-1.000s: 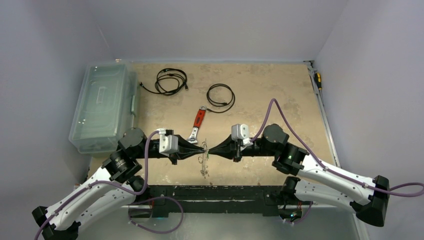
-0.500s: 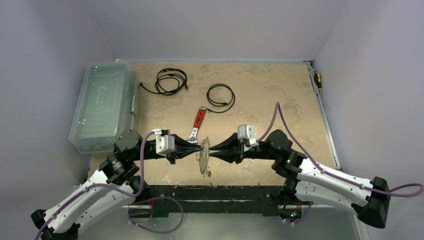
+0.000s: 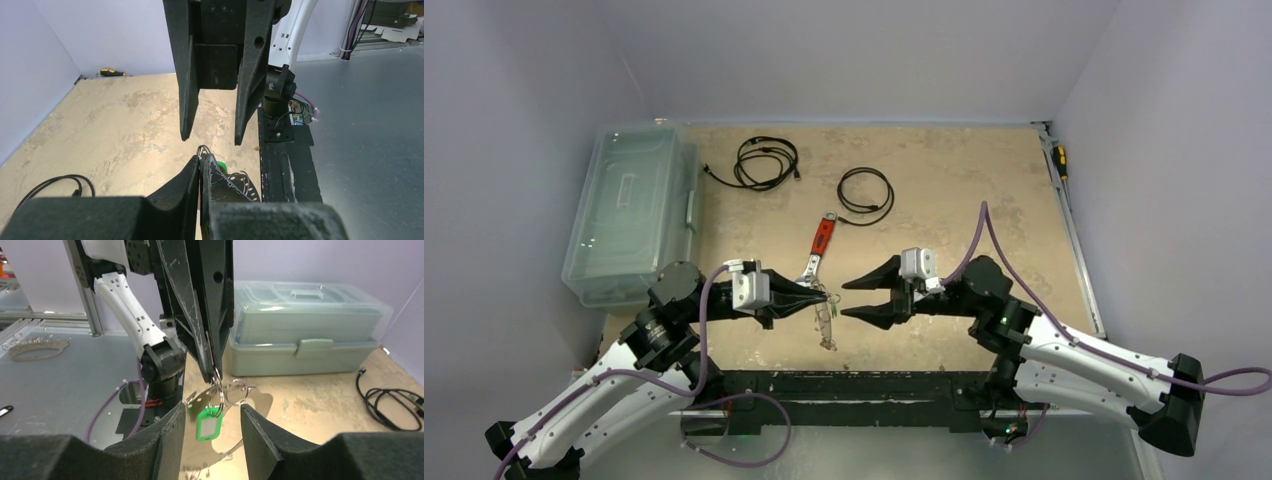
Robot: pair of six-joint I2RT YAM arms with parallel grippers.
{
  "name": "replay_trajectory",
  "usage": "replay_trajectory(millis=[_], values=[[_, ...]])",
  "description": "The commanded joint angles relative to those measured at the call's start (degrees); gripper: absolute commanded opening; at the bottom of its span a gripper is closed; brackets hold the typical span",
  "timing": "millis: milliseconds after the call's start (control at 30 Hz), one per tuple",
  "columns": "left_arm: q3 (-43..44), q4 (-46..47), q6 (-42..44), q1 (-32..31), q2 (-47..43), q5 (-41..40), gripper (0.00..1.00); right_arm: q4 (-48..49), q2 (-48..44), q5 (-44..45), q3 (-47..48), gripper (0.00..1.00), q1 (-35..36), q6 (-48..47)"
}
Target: Put the keys on the keyring
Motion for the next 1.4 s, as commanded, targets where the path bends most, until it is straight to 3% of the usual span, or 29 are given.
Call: replay_trajectory(millis=[0, 133, 467, 1367], values=[[1.3, 3.4, 1.2, 0.3, -0.4, 0.5, 0.0, 0.9, 0.3, 0.7, 4.1, 0.48, 0.0, -2.8], [1.2, 3.4, 1.2, 0.3, -0.4, 0.6, 0.0, 1.8, 1.8, 0.2, 5.1, 0.47, 0.0, -3.1], [1.3, 3.5, 1.2, 0.3, -0.5, 0.7, 0.0, 3.5, 4.7, -1.7, 5.5, 0.32, 0.0, -3.0], [1.2, 3.4, 1.2, 0.3, -0.6, 0.4, 0.0, 6.5, 7.9, -4.8, 6.1, 0.23, 0.0, -1.8]])
